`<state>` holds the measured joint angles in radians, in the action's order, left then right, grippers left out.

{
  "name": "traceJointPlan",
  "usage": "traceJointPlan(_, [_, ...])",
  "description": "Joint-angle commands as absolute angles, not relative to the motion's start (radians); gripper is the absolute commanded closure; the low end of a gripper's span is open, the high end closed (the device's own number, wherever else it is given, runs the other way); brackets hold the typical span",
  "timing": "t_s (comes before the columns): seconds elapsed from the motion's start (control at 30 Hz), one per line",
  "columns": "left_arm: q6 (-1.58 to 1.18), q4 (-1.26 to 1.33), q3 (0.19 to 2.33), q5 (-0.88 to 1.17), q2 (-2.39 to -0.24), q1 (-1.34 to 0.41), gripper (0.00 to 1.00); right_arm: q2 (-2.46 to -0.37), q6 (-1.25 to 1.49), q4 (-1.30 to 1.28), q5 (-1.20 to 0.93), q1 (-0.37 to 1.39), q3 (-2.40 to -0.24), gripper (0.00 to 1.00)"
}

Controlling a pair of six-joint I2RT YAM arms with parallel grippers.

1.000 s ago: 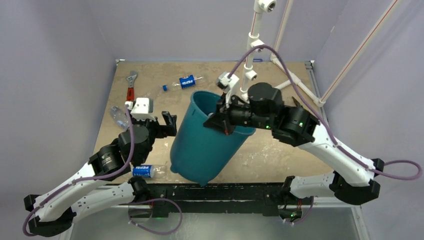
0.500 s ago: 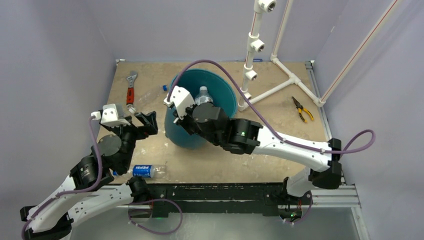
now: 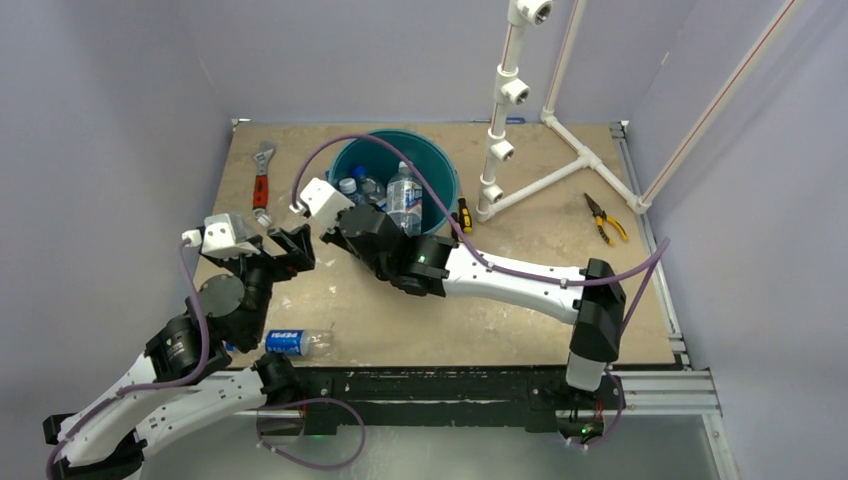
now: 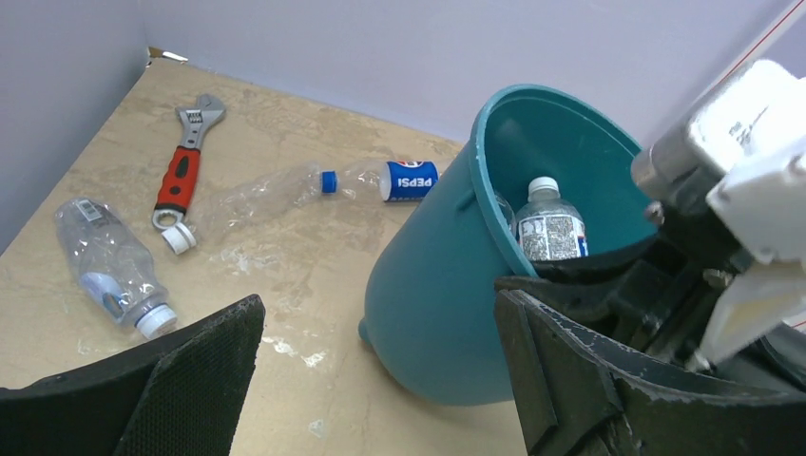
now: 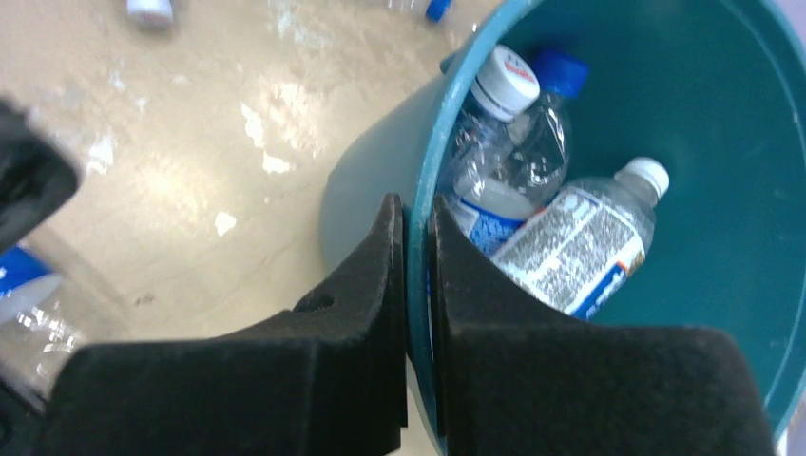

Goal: Put the plastic bottles in the bin
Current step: Place the trash bin at the center of the board.

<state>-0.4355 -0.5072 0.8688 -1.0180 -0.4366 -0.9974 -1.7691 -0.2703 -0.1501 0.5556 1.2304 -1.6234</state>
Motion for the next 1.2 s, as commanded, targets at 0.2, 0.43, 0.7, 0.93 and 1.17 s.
traceJointPlan(0.2, [-0.445,-0.444,0.841,-1.013,-0.451,-0.999,0.09,-1.801,-0.325,-0.173,0.487,1.08,-1.799,1.0])
traceJointPlan(0.43, [-0.437,-0.439,0.84,-1.011,-0.462,-0.999,0.09,-1.86,-0.317,-0.224,0.472,1.069,-1.879,0.9])
traceJointPlan(0.7, [-0.44,-0.444,0.83,-1.015,-0.451,-0.999,0.09,-1.865,-0.304,-0.228,0.476,1.069,-1.904,0.38])
traceJointPlan(0.93, [-0.438,-0.448,0.828,-1.02,-0.451,-0.999,0.09,-1.843,-0.272,-0.233,0.505,1.071,-1.929,0.25])
traceJointPlan(1.17, [-0.39,-0.433,0.816,-0.999,-0.502,-0.999,0.07,-1.616,-0.152,-0.201,0.436,1.104,-1.814,0.17])
